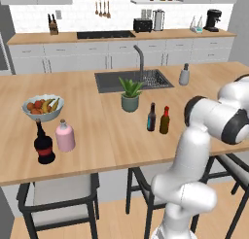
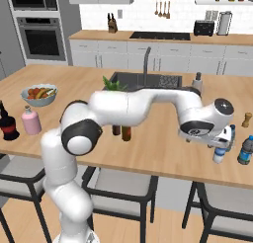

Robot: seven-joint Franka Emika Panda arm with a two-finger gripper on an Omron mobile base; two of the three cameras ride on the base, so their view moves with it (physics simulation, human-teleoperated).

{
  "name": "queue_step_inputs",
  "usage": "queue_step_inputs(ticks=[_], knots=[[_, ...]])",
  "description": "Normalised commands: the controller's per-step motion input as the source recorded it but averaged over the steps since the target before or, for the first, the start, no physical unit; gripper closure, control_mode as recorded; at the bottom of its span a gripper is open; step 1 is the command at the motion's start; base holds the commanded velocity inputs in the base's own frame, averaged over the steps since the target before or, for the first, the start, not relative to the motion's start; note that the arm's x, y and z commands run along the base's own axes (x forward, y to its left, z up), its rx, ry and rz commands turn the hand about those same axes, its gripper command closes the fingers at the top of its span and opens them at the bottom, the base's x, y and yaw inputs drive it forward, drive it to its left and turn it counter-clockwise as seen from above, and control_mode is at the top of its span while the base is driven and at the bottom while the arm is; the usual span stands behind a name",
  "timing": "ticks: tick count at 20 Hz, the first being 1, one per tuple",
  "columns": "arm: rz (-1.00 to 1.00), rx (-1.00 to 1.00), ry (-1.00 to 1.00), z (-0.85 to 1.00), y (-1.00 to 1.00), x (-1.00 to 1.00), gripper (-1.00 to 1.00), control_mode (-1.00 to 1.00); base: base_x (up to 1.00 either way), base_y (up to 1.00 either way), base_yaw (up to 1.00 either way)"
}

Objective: Move the plastic bottles in the middle to the plastics group, and the glass bottles in the middle to the glass group.

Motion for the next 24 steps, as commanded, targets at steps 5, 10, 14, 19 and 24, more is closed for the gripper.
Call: queue_step_inputs(ticks=[5, 10, 14, 19, 24], knots=[[0.06, -0.11, -0.04, 0.05, 1.00, -0.01, -1.00, -1.00, 0.00, 0.00, 0.00], [0.16, -0.14, 0.00, 0.10, 1.00, 0.06, -1.00, -1.00, 0.00, 0.00, 0.00], [0.20, -0.16, 0.02, 0.23, 1.00, 0.17, -1.00, -1.00, 0.00, 0.00, 0.00], [0.12, -0.10, 0.05, 0.18, 1.00, 0.01, -1.00, -1.00, 0.00, 0.00, 0.00], [0.01, 0.02, -0.03, -0.06, 1.00, 0.00, -1.00, -1.00, 0.00, 0.00, 0.00]])
